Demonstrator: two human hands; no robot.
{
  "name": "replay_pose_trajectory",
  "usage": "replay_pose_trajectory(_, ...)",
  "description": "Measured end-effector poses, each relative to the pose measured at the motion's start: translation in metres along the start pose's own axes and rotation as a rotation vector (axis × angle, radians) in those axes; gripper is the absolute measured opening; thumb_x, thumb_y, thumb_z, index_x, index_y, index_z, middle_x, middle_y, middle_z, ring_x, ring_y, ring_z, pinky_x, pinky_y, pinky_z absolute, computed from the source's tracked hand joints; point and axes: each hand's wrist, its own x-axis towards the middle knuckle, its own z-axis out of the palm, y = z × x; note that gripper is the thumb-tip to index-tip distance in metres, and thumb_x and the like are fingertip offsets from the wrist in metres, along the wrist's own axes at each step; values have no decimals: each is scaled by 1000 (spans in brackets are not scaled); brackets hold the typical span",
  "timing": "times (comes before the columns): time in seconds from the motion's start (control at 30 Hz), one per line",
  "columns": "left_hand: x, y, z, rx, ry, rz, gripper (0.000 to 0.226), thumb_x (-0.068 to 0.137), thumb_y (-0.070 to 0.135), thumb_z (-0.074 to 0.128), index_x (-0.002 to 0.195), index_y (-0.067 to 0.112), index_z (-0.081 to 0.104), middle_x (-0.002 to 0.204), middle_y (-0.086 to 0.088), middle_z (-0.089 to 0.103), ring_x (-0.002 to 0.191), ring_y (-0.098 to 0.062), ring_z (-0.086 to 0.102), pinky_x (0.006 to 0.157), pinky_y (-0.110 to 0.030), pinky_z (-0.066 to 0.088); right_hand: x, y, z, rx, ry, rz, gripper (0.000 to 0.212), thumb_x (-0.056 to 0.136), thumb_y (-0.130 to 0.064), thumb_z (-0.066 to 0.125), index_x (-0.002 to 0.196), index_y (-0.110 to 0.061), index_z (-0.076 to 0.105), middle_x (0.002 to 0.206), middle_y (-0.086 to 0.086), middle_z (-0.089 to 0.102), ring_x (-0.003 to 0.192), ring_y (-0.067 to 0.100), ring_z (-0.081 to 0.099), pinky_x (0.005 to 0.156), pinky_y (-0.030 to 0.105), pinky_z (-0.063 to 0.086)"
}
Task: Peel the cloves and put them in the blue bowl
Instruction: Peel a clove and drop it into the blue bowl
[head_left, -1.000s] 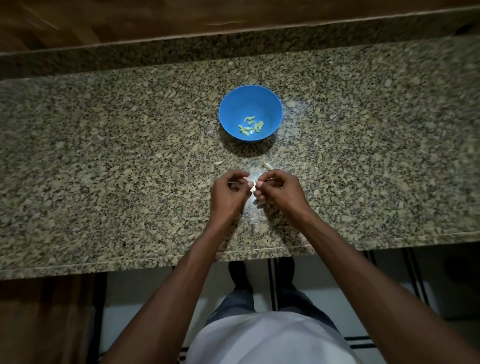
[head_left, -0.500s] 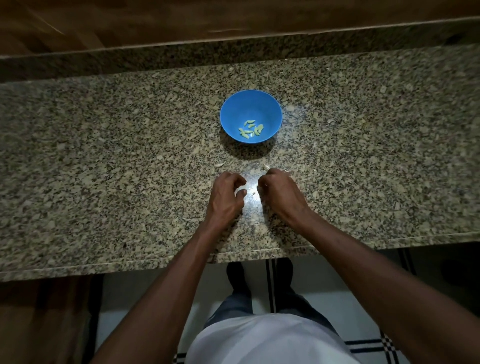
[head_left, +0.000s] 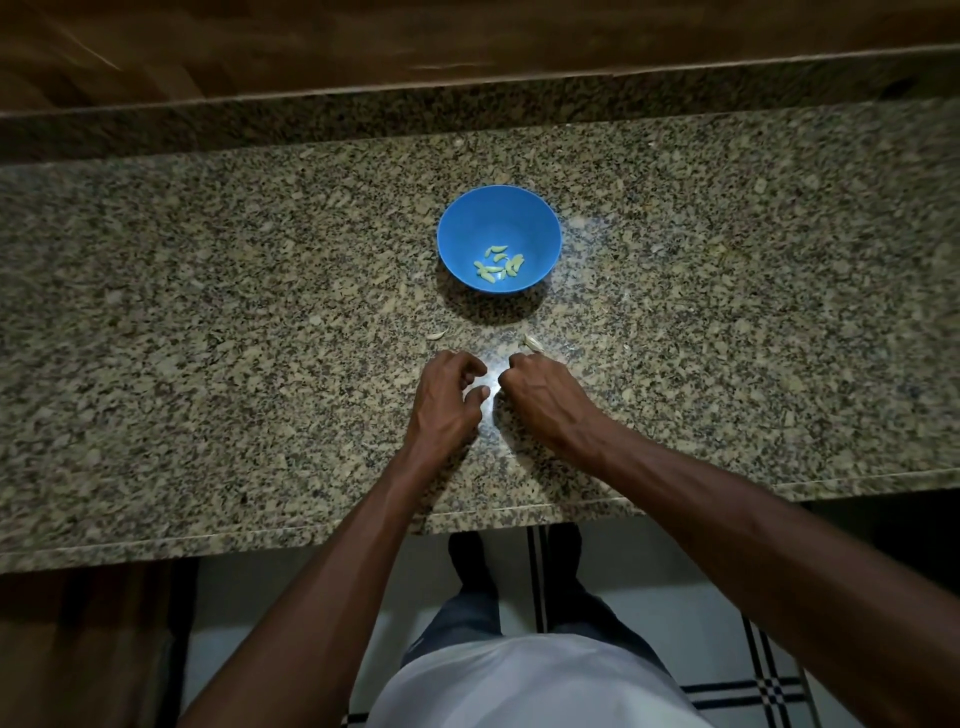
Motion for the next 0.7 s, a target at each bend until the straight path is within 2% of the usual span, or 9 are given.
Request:
replay_pose_trajectory(0.13,2,2,0,18,-16,-23,19,84,15,75,99,18,64,89,6,53,84,-11,48,70,-20,36,9,-7,-10,-117,-147,-15,22,100,1,48,111,4,66,106,21,66,97,39,67,69,41,40)
replay_pose_trajectory(0.23,3,3,-1,6,-20,-26,18,82,15,73,96,21,63,87,7,53,83,-12,49,70,-27,38,11,-10,-16,-77,-155,2,22,102,-2,47,118,2,63,106,21,66,98,40,67,71,41,41)
replay_pose_trajectory(0.33,4,8,-5,-66,-12,-105,16,83,15,80,94,18,68,88,5,60,81,-8,56,68,-26,48,9,-1,-9,69,-85,45,12,96,-2,57,101,0,67,96,20,67,89,38,68,67,38,44)
replay_pose_trajectory(0.4,3,13,-8,-195,-11,-237,15,84,13,82,96,15,73,89,2,69,83,-13,66,72,-26,56,6,13,4,350,8,229,7,85,-4,67,82,-3,73,82,12,71,77,31,72,65,37,56)
replay_pose_trajectory(0.43,2,15,-10,-268,-1,-288,15,85,11,81,98,14,75,90,1,72,86,-15,70,74,-27,60,6,19,7,581,39,344,9,84,-2,70,83,-6,78,81,10,75,75,26,75,67,38,61)
replay_pose_trajectory(0.5,-2,20,-15,-393,13,-322,14,88,7,77,101,13,77,93,-2,76,89,-15,73,75,-28,62,1,26,6,1047,82,528,13,92,1,72,102,-2,80,89,13,79,80,23,78,77,36,66)
replay_pose_trajectory(0.57,-7,29,-21,-481,9,-299,16,91,3,75,105,9,78,98,-6,77,91,-14,74,71,-20,59,-3,27,4,1372,103,596,19,98,4,66,115,8,73,96,25,77,88,33,78,83,40,65)
replay_pose_trajectory(0.63,-9,36,-24,-549,-13,-272,18,91,2,74,108,5,77,101,-6,77,92,-10,74,70,-16,57,-5,23,4,1497,97,550,19,98,3,68,114,11,72,96,30,75,84,35,76,82,44,65)
replay_pose_trajectory(0.7,-8,39,-24,-546,-12,-239,18,90,2,75,107,8,79,101,0,79,91,-5,74,73,-16,57,-4,21,5,1477,97,508,18,95,-2,73,109,9,74,90,25,77,78,29,77,77,41,65)
